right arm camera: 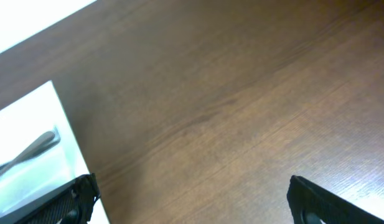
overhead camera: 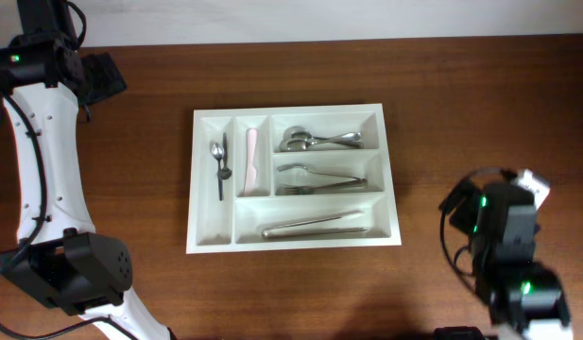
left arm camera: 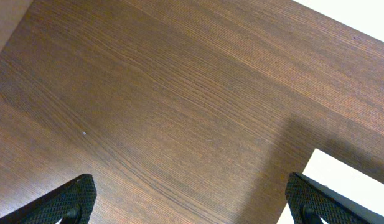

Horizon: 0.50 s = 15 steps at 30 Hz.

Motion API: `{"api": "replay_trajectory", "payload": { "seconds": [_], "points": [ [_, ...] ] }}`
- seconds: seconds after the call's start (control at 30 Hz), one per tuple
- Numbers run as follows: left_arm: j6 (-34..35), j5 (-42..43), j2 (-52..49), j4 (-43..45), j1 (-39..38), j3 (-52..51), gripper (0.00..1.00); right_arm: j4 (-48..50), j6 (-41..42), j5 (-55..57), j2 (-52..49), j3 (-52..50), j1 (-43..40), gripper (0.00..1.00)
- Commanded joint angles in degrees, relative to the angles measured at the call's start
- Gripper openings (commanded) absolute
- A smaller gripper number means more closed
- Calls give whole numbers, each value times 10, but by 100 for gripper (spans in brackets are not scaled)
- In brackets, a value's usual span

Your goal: Pack container

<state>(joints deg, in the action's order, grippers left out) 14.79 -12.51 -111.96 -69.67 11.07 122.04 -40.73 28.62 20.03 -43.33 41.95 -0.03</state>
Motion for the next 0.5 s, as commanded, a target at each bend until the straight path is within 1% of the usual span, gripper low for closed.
{"api": "replay_trajectory", "payload": {
  "seconds": [0.0,0.1,0.17,0.27,0.47],
  "points": [
    [2,-4,3,-1,1,5,99,61,-65,-17,70,-80,-3,99],
    [2,-4,3,-1,1,5,99,139,-141,-47,118,-151,-3,99],
    [2,-4,3,-1,1,5,99,179,-176,-75,143,-187,-3,99],
    [2,-4,3,-1,1,5,99,203,-188,-98,171,-229,-3,99],
    [2,-4,3,-1,1,5,99,198,-205,-108,241,-291,-3,99]
  ]
}}
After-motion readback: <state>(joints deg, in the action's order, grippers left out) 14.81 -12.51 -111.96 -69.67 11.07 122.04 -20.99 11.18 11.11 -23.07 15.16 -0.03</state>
